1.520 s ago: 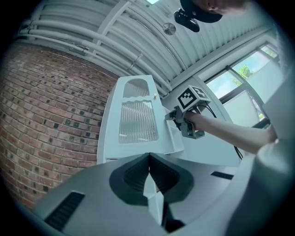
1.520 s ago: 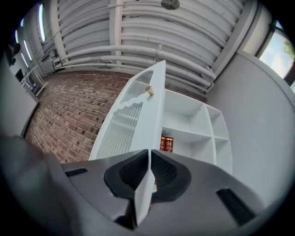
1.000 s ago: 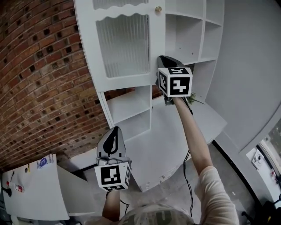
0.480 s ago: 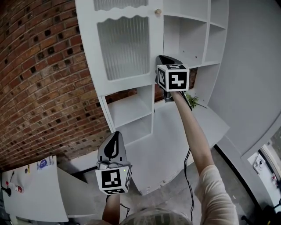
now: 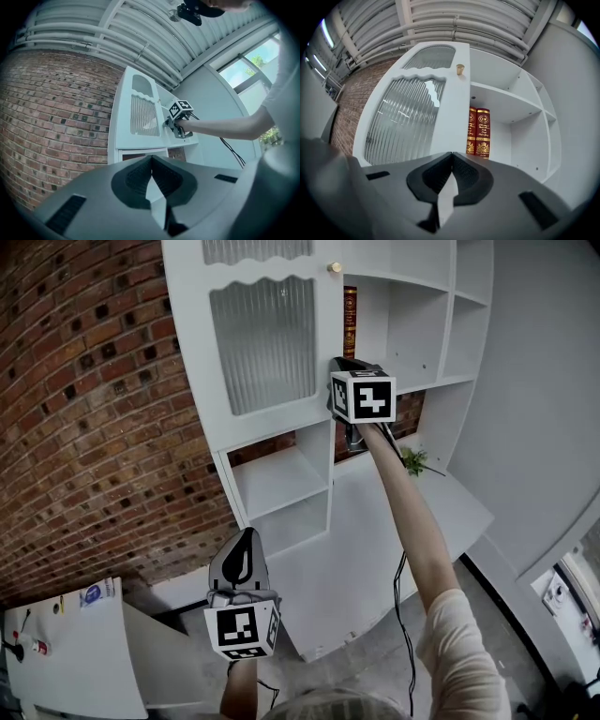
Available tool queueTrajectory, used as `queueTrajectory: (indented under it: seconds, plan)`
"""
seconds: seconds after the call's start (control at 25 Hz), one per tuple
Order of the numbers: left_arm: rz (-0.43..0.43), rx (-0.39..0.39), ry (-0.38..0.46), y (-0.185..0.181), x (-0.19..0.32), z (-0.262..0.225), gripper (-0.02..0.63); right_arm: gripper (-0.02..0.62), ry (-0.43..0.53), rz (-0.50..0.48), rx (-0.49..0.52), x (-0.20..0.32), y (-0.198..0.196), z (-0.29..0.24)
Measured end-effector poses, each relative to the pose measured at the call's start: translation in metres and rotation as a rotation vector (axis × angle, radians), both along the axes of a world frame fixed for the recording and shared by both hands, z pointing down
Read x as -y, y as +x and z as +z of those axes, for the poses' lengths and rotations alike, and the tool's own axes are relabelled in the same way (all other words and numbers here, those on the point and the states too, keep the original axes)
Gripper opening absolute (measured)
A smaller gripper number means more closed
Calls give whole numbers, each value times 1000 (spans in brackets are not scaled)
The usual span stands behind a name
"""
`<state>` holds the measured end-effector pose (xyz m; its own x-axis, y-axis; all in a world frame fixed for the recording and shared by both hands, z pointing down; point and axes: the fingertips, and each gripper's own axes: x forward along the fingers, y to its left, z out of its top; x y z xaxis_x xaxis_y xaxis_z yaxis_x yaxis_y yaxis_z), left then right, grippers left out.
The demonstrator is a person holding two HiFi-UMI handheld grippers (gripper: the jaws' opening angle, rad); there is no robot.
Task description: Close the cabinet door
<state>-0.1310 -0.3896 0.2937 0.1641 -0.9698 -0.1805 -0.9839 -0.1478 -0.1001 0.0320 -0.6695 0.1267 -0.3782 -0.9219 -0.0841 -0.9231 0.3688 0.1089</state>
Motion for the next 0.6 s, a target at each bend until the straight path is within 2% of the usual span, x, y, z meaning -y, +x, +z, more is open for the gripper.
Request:
queueTrajectory:
  seconds: [0.12, 0.48, 0.6]
  plan:
    - [-4, -11, -5, -2, 4, 2, 12, 18, -21, -19, 21, 8, -4, 1]
    - [-7, -3, 12, -4, 3, -6, 12, 18, -1, -4, 1, 8, -5, -3]
    - [-3, -3, 17, -3, -1, -9, 12, 18, -49, -17, -4, 10, -3, 1]
